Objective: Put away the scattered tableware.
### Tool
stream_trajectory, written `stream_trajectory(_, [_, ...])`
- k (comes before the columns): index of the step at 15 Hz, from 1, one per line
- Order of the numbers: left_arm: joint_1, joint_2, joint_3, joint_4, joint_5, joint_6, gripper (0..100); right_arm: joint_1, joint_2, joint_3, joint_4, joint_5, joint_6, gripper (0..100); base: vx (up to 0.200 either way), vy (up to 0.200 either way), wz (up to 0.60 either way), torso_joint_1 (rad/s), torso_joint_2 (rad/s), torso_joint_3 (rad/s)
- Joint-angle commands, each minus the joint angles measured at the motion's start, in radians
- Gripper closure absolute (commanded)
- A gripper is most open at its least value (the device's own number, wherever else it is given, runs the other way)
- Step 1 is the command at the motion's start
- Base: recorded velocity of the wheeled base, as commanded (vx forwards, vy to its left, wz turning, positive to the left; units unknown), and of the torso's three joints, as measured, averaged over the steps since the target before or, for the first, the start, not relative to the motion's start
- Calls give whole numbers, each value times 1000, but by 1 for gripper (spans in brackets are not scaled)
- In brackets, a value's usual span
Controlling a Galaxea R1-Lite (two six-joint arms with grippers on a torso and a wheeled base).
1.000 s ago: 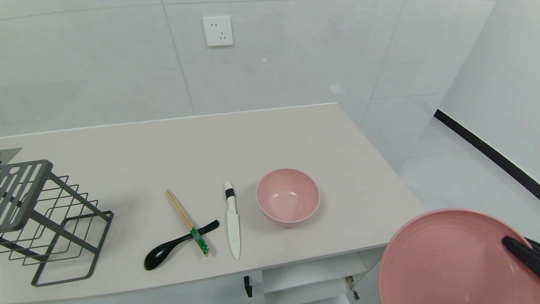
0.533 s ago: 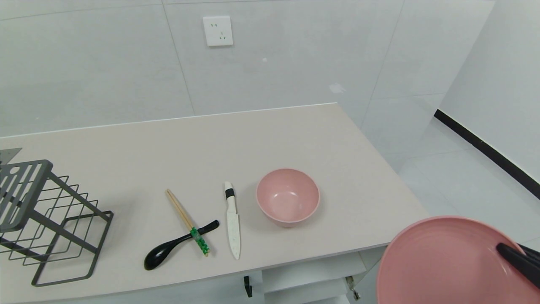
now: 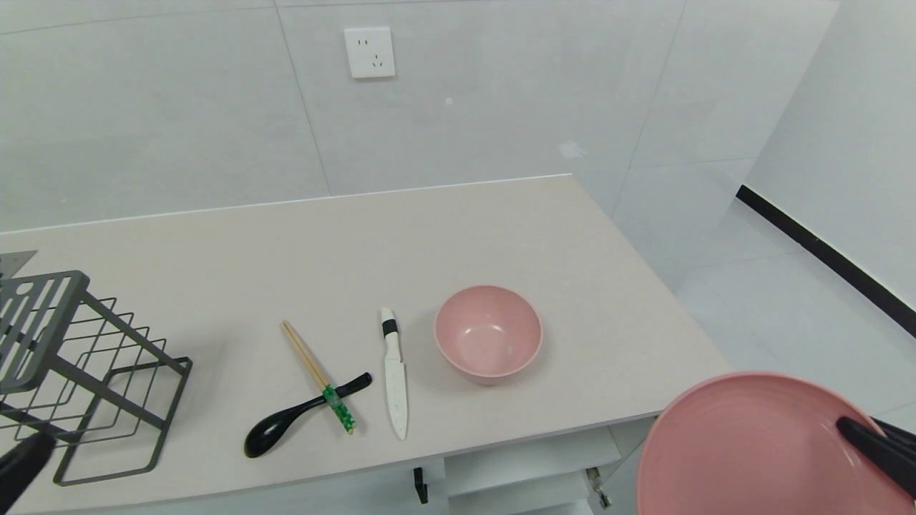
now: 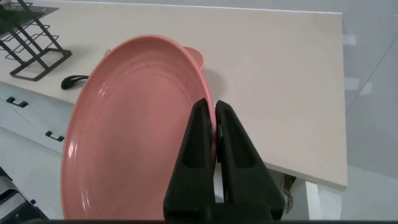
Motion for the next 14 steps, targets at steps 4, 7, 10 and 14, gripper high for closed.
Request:
stream_trajectory(4, [-89, 397, 115, -292, -9, -28, 0, 4, 9, 11, 0, 0, -1, 100, 0, 0, 0, 0, 0, 0])
stream_trajectory(7, [-110, 460, 96, -295, -35, -80, 0, 4, 16, 11, 0, 0, -1, 100, 0, 0, 0, 0, 0, 0])
stream_trajectory(10, [-109, 506, 98, -311, -61, -202, 0, 4, 14, 11, -1, 2, -1, 100, 0, 0, 0, 0, 0, 0])
stream_trajectory(14, [-113, 641, 8, -304, -61, -337, 0, 5, 16, 11, 0, 2, -1, 100, 0, 0, 0, 0, 0, 0])
